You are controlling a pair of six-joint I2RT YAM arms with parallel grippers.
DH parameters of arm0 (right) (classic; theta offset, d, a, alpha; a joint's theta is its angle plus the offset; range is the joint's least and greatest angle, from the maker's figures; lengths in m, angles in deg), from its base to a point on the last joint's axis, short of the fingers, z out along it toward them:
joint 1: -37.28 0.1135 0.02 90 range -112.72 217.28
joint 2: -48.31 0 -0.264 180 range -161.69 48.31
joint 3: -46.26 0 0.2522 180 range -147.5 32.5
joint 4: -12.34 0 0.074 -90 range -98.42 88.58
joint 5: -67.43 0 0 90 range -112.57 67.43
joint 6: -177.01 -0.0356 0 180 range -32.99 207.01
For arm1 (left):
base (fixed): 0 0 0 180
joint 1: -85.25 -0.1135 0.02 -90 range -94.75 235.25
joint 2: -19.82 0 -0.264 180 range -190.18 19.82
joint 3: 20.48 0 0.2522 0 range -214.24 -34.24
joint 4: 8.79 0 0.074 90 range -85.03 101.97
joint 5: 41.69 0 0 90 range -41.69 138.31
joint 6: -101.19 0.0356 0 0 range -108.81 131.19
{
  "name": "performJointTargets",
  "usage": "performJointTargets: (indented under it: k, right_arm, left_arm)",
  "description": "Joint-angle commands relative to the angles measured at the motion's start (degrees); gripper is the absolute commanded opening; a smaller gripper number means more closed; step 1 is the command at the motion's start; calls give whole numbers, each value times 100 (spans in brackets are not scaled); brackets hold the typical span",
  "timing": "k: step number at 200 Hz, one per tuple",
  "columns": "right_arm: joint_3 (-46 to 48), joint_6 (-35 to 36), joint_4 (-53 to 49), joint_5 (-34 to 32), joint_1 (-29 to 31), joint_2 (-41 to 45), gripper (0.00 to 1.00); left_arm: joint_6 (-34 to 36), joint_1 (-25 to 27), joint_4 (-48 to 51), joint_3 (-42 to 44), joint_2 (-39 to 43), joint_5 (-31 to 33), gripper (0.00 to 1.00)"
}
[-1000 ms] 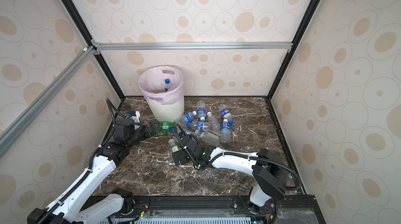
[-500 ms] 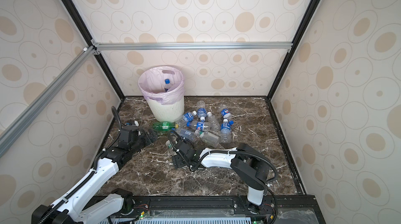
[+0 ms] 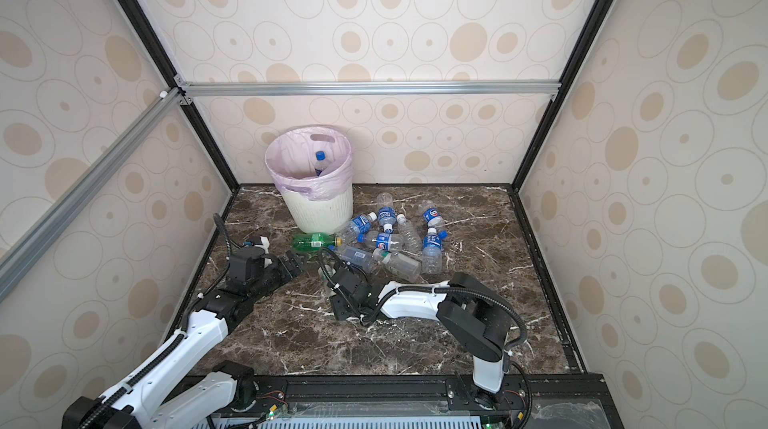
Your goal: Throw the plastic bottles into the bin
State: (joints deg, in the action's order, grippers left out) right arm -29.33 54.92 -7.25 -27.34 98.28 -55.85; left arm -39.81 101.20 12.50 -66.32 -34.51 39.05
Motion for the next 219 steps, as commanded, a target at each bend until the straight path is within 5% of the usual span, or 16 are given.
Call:
performJointTargets:
  k: [1,141,219]
  right_arm:
    - [-155,-21,-104,97,-62,219,48]
    - [-207,-99,-189,161,-492,1727,45]
    - [-282,-59,-213,234,-598,1893,45]
  left_arm:
    - [-456,-48,-664,170,-58,-749,99]
    - [-1283,10,-2059,31,-244,-1966,99]
    - [-1290,611,-2256,-377,-678,-1890,96]
